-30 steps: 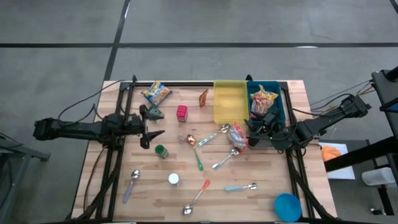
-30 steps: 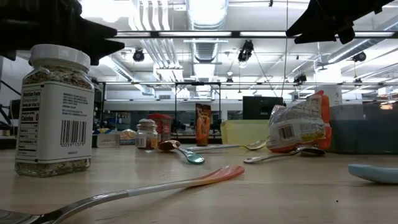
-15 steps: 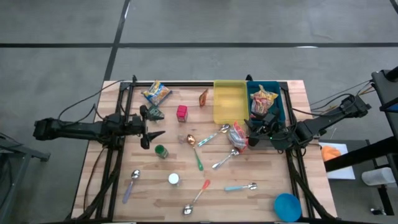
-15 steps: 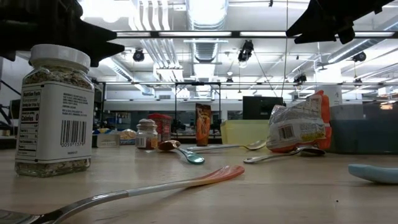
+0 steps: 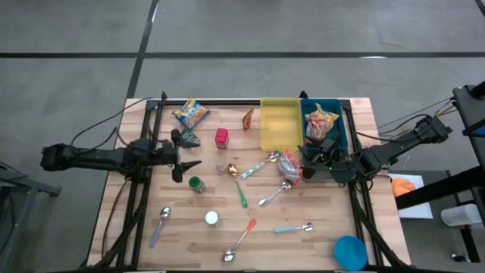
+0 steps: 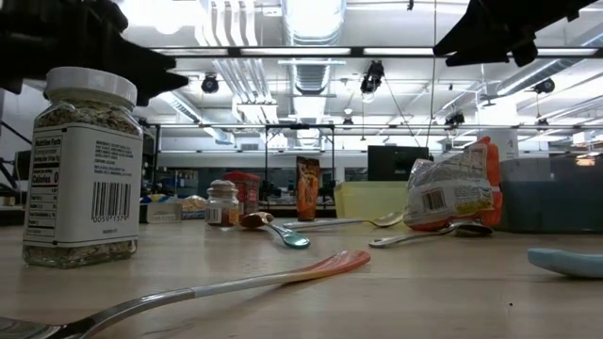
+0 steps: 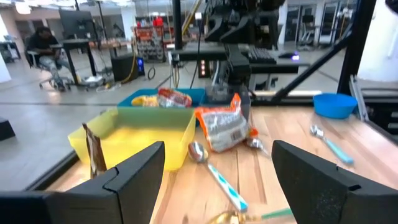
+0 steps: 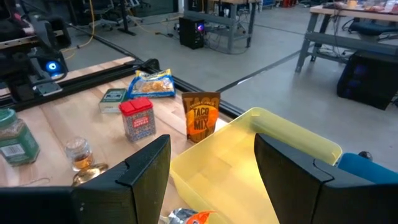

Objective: Pick & Place Food Item
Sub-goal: Put the orange noodle pack into the blue bin

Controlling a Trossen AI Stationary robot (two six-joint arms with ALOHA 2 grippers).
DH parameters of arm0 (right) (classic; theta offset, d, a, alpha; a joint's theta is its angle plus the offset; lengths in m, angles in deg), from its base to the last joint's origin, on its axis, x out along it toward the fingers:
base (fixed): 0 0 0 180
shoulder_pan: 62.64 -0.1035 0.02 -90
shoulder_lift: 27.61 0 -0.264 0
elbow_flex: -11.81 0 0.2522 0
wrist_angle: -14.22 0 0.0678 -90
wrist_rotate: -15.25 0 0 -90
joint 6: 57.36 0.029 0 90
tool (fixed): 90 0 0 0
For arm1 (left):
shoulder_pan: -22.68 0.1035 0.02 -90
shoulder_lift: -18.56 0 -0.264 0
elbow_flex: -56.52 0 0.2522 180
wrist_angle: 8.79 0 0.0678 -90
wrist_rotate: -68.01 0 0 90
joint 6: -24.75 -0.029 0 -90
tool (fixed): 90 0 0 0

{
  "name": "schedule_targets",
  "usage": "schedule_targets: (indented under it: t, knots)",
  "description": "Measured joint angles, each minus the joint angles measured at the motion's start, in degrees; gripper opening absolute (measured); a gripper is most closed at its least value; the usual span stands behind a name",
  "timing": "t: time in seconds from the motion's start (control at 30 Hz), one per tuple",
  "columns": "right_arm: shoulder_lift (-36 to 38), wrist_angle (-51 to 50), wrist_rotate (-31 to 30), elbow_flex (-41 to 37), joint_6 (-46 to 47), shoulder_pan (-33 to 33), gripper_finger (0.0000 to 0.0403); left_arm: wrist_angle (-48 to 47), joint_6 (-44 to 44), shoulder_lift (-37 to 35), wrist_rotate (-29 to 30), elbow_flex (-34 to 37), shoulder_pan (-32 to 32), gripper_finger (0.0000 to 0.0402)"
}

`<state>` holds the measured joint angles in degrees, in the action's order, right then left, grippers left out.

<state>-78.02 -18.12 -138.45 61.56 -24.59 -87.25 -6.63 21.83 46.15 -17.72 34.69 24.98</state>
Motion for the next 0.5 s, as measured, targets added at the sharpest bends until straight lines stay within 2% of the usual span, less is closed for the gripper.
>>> schedule_targets:
  t: [0.3,0.4,0.5]
  knots:
    - [0.0,1.6,2.2,0.0,0.5,0.1,0.0231,-9.1,0.1,0.0,0.0,0.0,0.0,0.03]
    - [0.0,1.7,6.7,0.0,0.5,0.1,0.0231,-12.1,0.1,0.0,0.0,0.0,0.0,0.03]
    - [0.0,1.8,14.0,0.0,0.6,0.1,0.0231,-15.0,0.1,0.0,0.0,0.0,0.0,0.03]
